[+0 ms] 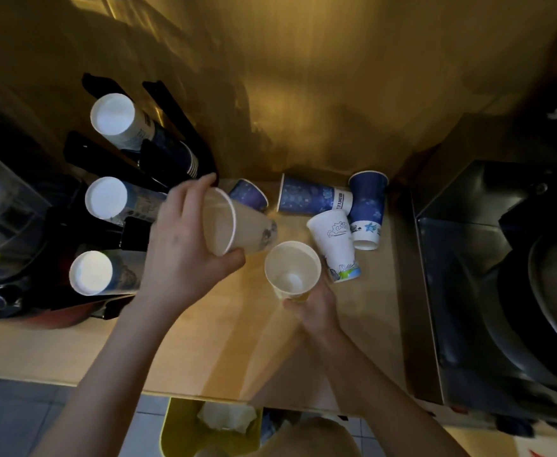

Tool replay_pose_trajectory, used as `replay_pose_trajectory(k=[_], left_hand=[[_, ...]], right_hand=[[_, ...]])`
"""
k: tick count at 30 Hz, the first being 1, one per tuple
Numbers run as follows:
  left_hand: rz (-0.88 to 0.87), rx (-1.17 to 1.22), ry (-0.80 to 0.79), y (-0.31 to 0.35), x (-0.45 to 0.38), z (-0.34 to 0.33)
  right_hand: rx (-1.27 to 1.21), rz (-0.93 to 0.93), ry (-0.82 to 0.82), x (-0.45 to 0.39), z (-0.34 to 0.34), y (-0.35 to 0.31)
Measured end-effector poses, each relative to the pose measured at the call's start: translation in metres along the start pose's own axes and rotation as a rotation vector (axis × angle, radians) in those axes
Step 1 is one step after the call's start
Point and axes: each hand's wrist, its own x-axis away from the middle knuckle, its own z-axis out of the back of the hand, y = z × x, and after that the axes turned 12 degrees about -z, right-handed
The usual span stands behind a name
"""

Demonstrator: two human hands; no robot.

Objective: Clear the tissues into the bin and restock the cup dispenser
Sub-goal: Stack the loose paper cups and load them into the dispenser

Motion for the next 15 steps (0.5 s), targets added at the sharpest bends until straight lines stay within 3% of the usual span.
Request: replay_pose_trajectory(k=[6, 12, 15], left_hand=[[-0.277, 0.102, -0.053, 0.045, -0.007, -0.002], [-0.276, 0.041, -0.163, 0.044, -0.007, -0.052], [-0.269, -0.061, -0.244, 0.037, -0.01, -0.069]], right_hand=[[-0.099, 0.005, 0.013, 0.003, -0.001, 0.001], [-0.073, -0.051, -0.04, -0.002, -0.007, 0.006], [-0.176, 0.006, 0.048, 0.002, -0.006, 0.001]])
